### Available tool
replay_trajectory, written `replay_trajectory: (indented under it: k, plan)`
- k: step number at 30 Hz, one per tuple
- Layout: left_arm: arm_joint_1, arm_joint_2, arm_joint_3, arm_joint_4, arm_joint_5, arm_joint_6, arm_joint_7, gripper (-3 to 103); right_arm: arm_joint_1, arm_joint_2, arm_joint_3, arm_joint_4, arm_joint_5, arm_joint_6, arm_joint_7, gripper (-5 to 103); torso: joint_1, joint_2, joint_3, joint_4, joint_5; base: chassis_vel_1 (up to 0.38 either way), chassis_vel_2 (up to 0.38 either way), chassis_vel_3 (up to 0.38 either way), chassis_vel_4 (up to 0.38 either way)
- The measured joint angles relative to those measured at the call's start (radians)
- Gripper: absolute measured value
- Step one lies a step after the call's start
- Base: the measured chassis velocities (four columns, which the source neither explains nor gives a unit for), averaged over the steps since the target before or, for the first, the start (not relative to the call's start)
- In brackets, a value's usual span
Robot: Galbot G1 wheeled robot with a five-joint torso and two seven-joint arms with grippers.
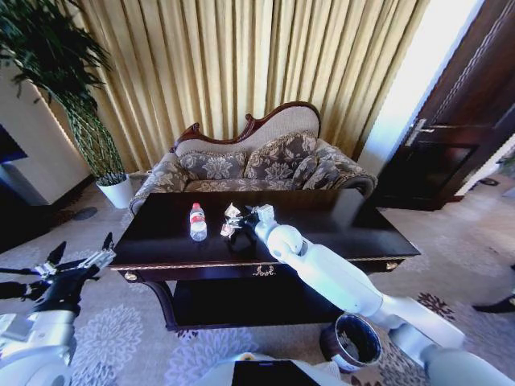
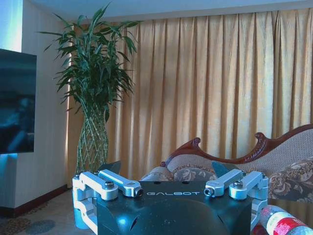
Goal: Move to the front of the table and place the trash on the table into the trash bin.
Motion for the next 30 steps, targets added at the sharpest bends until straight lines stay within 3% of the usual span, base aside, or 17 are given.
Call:
replay_trajectory:
  k: [29,30]
  plan:
    - [-0.042,0.044,-0.013,0.000,-0.041,-0.003,-0.029,100,-0.086,-0.025,0.016,-0.006,-0.084,0.033,-0.010,102,0.000,0.000,0.000,0.0000,0.0000,0.000,0.000,0.000,0.000]
    - [-0.042,0.043,-0.011,0.000,-0.041,-0.003,-0.029,100,-0.086,-0.025,0.016,-0.006,-0.089,0.035,-0.011,98,0.000,0.000,0.000,0.0000,0.0000,0.000,0.000,0.000,0.000]
